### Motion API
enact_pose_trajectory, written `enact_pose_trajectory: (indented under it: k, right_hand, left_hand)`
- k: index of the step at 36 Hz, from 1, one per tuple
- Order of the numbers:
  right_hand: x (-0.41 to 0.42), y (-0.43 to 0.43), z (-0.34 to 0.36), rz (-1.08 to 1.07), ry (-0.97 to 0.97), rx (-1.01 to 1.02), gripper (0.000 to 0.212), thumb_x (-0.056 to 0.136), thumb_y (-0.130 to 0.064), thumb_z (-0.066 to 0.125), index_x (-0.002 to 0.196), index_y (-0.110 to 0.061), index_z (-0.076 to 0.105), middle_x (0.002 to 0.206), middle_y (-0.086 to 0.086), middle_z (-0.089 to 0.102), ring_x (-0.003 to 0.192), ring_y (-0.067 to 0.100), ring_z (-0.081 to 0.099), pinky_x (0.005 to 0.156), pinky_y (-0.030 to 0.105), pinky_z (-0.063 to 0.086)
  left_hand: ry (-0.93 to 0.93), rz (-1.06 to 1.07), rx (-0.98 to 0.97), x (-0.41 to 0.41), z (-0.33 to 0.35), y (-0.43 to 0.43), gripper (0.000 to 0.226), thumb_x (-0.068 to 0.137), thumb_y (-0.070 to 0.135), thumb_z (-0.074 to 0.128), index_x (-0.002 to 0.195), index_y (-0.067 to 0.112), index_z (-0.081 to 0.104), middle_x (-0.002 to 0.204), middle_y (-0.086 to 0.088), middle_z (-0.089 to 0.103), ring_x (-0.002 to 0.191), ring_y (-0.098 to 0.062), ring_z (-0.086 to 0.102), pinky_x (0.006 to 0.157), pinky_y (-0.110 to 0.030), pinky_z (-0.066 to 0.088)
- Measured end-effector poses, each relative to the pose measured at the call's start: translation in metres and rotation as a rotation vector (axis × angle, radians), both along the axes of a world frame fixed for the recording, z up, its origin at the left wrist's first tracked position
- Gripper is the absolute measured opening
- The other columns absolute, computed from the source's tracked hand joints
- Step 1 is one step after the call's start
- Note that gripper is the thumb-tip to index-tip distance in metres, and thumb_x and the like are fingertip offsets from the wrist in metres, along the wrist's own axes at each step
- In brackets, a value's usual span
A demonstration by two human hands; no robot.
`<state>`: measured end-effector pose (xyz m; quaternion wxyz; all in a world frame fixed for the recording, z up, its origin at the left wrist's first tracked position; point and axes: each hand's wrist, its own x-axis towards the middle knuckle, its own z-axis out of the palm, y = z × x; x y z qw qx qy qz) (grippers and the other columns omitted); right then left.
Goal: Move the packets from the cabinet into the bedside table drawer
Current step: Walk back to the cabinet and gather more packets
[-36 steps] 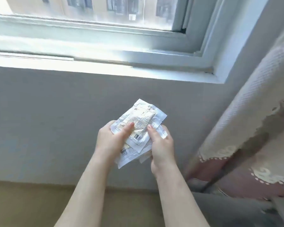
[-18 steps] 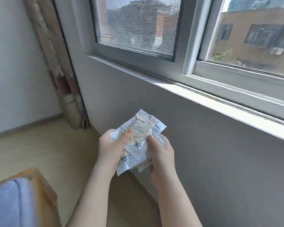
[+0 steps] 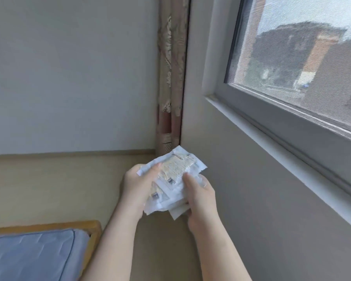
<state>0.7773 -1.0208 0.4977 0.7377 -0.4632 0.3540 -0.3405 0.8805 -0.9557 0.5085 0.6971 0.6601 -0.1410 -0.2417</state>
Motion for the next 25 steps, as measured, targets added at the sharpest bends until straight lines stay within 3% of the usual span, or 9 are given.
enact_pose_trajectory:
  k: [3,7,12,15,19,23,25]
  right_hand:
    - [0.046,-0.024,-0.001,0.066,-0.011,0.03,0.01,0.092,-0.017,0.056,0.094,-0.016,0.065,0.097,0.007,0.072,0.092,0.025,0.068,0.088,0.043,0.053]
    - [0.108,-0.048,-0.009,0.145,-0.017,0.039,0.013,0.091,-0.014,0.054,0.097,-0.014,0.066,0.099,0.009,0.072,0.093,0.026,0.069,0.088,0.044,0.053]
    - [0.193,-0.076,-0.011,0.218,-0.024,-0.014,0.012,0.092,-0.013,0.054,0.095,-0.014,0.066,0.096,0.007,0.073,0.088,0.023,0.069,0.083,0.04,0.053]
    - [0.251,-0.095,-0.007,0.272,-0.024,-0.036,0.013,0.092,-0.014,0.055,0.096,-0.015,0.067,0.094,0.006,0.074,0.087,0.023,0.07,0.084,0.04,0.054]
    - [0.334,-0.121,0.008,0.299,-0.037,-0.044,0.013,0.092,-0.015,0.056,0.097,-0.016,0.067,0.097,0.008,0.073,0.093,0.026,0.069,0.088,0.044,0.053]
    - [0.405,-0.149,0.025,0.319,-0.103,-0.074,0.012,0.093,-0.013,0.056,0.097,-0.015,0.067,0.091,0.004,0.074,0.085,0.021,0.07,0.081,0.038,0.055]
    - [0.435,-0.162,0.027,0.33,-0.109,-0.088,0.012,0.092,-0.012,0.056,0.096,-0.015,0.067,0.09,0.004,0.074,0.083,0.02,0.07,0.079,0.037,0.056]
  left_hand:
    - [-0.013,0.075,-0.007,0.042,0.004,-0.006,0.008,0.087,0.021,0.064,0.091,0.015,0.066,0.076,0.001,0.063,0.067,-0.016,0.058,0.06,-0.025,0.043]
    - [0.052,0.079,-0.044,0.092,0.001,-0.017,0.019,0.084,0.012,0.068,0.102,0.016,0.066,0.091,-0.001,0.072,0.081,-0.019,0.068,0.067,-0.031,0.054]
    - [0.07,0.226,-0.109,0.162,-0.011,-0.046,0.015,0.083,0.002,0.067,0.091,0.014,0.065,0.081,0.001,0.069,0.064,-0.009,0.066,0.047,-0.017,0.05]
    - [0.085,0.305,-0.14,0.217,-0.011,-0.066,0.009,0.084,0.004,0.067,0.089,0.011,0.065,0.081,-0.002,0.069,0.068,-0.015,0.065,0.054,-0.021,0.052]
    - [0.112,0.337,-0.168,0.295,0.0,-0.094,0.01,0.085,0.008,0.066,0.094,0.009,0.063,0.099,-0.014,0.069,0.082,-0.025,0.065,0.07,-0.033,0.053]
    - [0.084,0.295,-0.205,0.364,0.016,-0.121,0.016,0.082,0.014,0.07,0.096,0.014,0.063,0.089,-0.002,0.072,0.067,-0.006,0.07,0.053,-0.022,0.053]
    - [0.08,0.305,-0.198,0.394,0.017,-0.134,0.021,0.08,0.012,0.072,0.099,0.013,0.063,0.092,-0.003,0.073,0.075,-0.014,0.071,0.061,-0.027,0.054]
